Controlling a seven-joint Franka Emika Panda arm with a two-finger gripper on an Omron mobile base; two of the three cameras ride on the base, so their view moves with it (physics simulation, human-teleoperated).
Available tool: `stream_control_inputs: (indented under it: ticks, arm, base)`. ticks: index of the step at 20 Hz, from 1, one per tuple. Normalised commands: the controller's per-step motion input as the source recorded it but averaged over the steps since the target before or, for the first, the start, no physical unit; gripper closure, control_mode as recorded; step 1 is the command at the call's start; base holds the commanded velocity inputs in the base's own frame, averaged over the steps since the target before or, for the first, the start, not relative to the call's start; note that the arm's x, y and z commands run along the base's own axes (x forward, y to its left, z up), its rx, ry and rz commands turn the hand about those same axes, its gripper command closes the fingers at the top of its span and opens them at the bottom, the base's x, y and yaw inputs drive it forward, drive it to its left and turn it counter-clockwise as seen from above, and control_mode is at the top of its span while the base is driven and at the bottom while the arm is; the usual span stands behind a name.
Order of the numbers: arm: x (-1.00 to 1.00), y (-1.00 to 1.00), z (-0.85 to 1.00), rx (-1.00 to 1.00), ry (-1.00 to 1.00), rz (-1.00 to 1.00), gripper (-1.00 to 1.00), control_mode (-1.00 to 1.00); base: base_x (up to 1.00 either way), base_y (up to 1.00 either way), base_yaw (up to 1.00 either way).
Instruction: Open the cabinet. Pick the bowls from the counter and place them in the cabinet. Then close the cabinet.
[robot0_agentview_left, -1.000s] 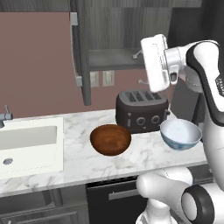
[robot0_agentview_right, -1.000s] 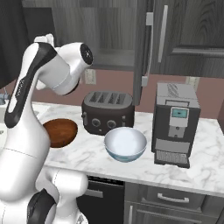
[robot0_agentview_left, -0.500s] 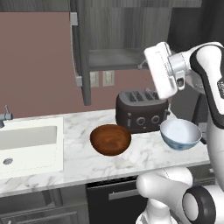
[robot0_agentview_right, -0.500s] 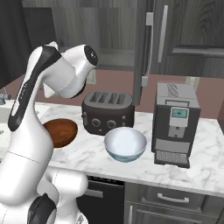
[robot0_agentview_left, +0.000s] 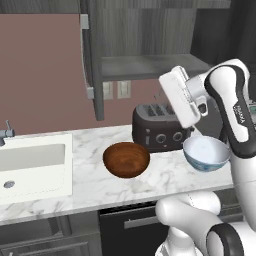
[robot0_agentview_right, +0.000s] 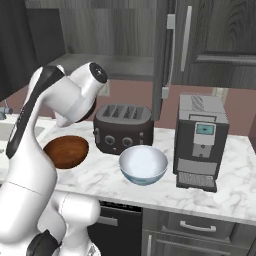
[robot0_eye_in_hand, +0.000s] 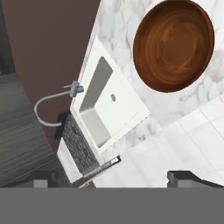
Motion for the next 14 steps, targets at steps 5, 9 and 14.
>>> stream_control_inputs:
  ticks: [5, 9, 14]
  arm:
    - [0.0, 0.0, -0.33, -0.13, 0.0, 0.0, -1.0, -1.0]
    - [0.0, 0.0, -0.33, -0.1, 0.0, 0.0, -1.0, -1.0]
    - [0.02, 0.0, -0.29, -0.01, 0.0, 0.0, -1.0, -1.0]
  base:
    - [0.0, 0.0, 0.0]
    - [0.0, 0.0, 0.0]
    - [0.0, 0.0, 0.0]
